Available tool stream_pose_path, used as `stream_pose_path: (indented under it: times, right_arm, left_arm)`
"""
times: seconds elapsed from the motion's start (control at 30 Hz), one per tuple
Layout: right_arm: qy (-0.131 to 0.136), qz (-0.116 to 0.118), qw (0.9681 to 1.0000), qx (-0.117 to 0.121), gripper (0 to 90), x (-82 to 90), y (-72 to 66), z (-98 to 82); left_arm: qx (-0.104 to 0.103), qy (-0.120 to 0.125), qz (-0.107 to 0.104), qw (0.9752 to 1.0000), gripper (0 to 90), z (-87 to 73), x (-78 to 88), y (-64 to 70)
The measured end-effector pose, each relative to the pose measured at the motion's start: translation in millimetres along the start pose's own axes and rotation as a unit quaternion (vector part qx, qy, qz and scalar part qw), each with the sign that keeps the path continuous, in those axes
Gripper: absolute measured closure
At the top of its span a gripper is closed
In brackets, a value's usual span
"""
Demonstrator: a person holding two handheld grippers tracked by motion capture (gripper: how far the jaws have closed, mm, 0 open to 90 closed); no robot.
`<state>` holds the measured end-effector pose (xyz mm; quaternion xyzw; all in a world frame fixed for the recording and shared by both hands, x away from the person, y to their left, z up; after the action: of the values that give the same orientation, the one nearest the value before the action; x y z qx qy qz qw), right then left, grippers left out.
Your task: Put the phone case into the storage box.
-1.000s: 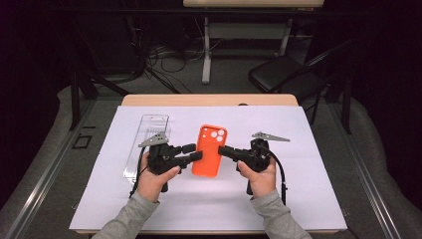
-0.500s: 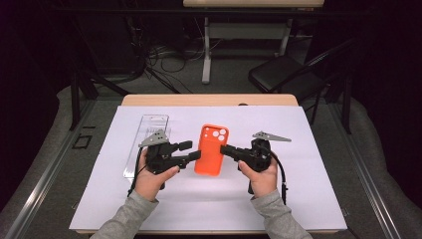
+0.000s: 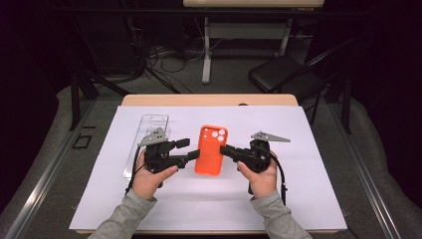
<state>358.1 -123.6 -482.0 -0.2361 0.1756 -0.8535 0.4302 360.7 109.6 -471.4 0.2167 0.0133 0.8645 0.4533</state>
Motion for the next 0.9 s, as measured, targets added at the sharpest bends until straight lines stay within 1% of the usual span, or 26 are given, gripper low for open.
stream_pose_path:
  times: [0.07, 0.2, 0.33, 0.4, 0.43, 0.5, 0.53, 0.6, 0.73, 0.9]
  right_arm:
    - [0.001, -0.001, 1.0, 0.007, 82.9, -0.2, -1.7, 0.1]
    - [-0.001, -0.003, 0.9999, 0.014, 82.9, -0.5, -5.4, 0.0]
    - [-0.003, -0.007, 0.9997, 0.023, 82.9, -1.2, -8.3, -0.3]
    - [-0.003, -0.007, 0.9996, 0.027, 82.9, -1.6, -9.6, -0.5]
    - [-0.003, -0.009, 0.9995, 0.029, 82.9, -1.8, -10.2, -0.6]
    - [-0.006, -0.01, 0.9994, 0.033, 82.9, -2.1, -11.0, -1.0]
    - [-0.004, -0.011, 0.9993, 0.035, 82.9, -2.7, -11.5, -1.2]
    - [-0.007, -0.013, 0.9992, 0.038, 82.9, -2.9, -12.1, -1.6]
    - [-0.009, -0.016, 0.9988, 0.045, 82.9, -3.4, -12.6, -2.1]
    - [-0.017, -0.017, 0.9988, 0.042, 82.9, -3.8, -13.5, -2.8]
  left_arm:
    - [-0.006, -0.001, 0.003, 1.0, 37.7, 1.1, 1.5, 0.1]
    - [-0.01, -0.009, 0.004, 0.9999, 43.7, 3.1, 5.8, 0.2]
    - [-0.019, -0.023, 0.032, 0.9991, 46.1, 5.4, 10.8, -0.9]
    - [-0.02, -0.025, 0.033, 0.9989, 47.1, 5.9, 11.9, -1.1]
    - [-0.025, -0.024, 0.039, 0.9986, 47.0, 7.4, 14.0, -1.6]
    - [-0.029, -0.024, 0.042, 0.9984, 47.0, 7.9, 14.6, -1.7]
    - [-0.036, -0.025, 0.047, 0.998, 46.8, 9.0, 16.1, -1.8]
    - [-0.037, -0.024, 0.05, 0.9978, 46.2, 9.5, 17.1, -2.0]
    - [-0.032, -0.026, 0.051, 0.9979, 40.7, 9.8, 17.9, -3.0]
    - [-0.046, -0.034, 0.057, 0.9968, 36.5, 8.9, 15.9, -2.8]
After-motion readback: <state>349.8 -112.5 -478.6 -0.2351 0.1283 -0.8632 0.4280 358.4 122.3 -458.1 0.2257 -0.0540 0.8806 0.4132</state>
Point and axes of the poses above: each handheld gripper's, and its own axes: x roughly backward along the jaws, z roughly out of its top, y roughly to its right, the point moved 4 cm from there along -x, roughly forward along the jaws, and after that the axes turned 4 degrees about z, right-handed, at the moved point
